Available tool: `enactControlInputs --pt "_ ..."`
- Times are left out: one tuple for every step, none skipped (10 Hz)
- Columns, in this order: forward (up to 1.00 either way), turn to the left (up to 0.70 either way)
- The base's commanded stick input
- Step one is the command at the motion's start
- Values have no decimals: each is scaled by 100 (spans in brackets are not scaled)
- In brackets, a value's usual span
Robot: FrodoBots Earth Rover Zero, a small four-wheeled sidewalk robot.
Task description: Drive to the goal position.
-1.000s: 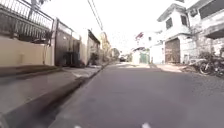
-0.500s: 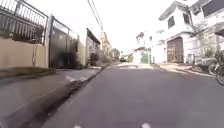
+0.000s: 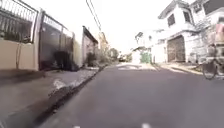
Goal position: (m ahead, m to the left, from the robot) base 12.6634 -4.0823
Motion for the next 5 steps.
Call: enactControlInputs --pt "100 0" --pt "100 0" --pt "100 0" --pt "100 0" --pt "100 0"
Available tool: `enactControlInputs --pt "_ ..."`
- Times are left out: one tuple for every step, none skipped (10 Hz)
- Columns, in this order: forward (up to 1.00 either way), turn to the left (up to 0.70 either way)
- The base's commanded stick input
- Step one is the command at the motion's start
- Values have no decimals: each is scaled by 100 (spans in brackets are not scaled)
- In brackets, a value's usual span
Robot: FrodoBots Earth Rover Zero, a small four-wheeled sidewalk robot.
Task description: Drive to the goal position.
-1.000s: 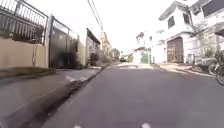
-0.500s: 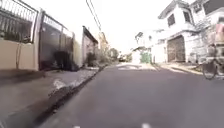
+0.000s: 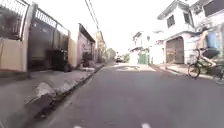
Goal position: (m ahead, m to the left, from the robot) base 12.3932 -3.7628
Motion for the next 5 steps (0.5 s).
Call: enactControlInputs --pt "100 0" --pt "100 0" --pt "100 0" --pt "100 0" --pt "100 0"
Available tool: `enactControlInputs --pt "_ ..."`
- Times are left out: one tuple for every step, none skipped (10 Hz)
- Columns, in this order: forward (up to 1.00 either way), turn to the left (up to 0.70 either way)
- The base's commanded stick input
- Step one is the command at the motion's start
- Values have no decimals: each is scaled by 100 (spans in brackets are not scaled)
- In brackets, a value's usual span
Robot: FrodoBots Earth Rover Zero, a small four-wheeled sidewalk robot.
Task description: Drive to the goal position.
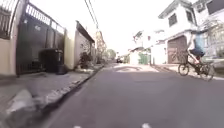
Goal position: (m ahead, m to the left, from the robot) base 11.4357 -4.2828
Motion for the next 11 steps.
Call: enactControlInputs --pt "100 0" --pt "100 0" --pt "100 0" --pt "100 0" --pt "100 0" --pt "100 0" --pt "100 0" --pt "100 0" --pt "100 0" --pt "100 0" --pt "100 0"
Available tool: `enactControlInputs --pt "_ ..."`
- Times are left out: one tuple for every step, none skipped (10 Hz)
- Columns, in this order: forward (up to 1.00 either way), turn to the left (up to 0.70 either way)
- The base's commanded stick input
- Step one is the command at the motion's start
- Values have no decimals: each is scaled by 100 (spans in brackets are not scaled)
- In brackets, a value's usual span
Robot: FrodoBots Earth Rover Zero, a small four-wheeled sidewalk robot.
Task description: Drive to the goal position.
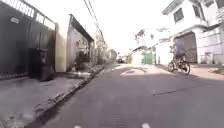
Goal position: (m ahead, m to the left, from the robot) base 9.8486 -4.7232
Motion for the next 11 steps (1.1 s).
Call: enactControlInputs --pt "100 0" --pt "100 0" --pt "100 0" --pt "100 0" --pt "100 0" --pt "100 0" --pt "100 0" --pt "100 0" --pt "100 0" --pt "100 0" --pt "100 0"
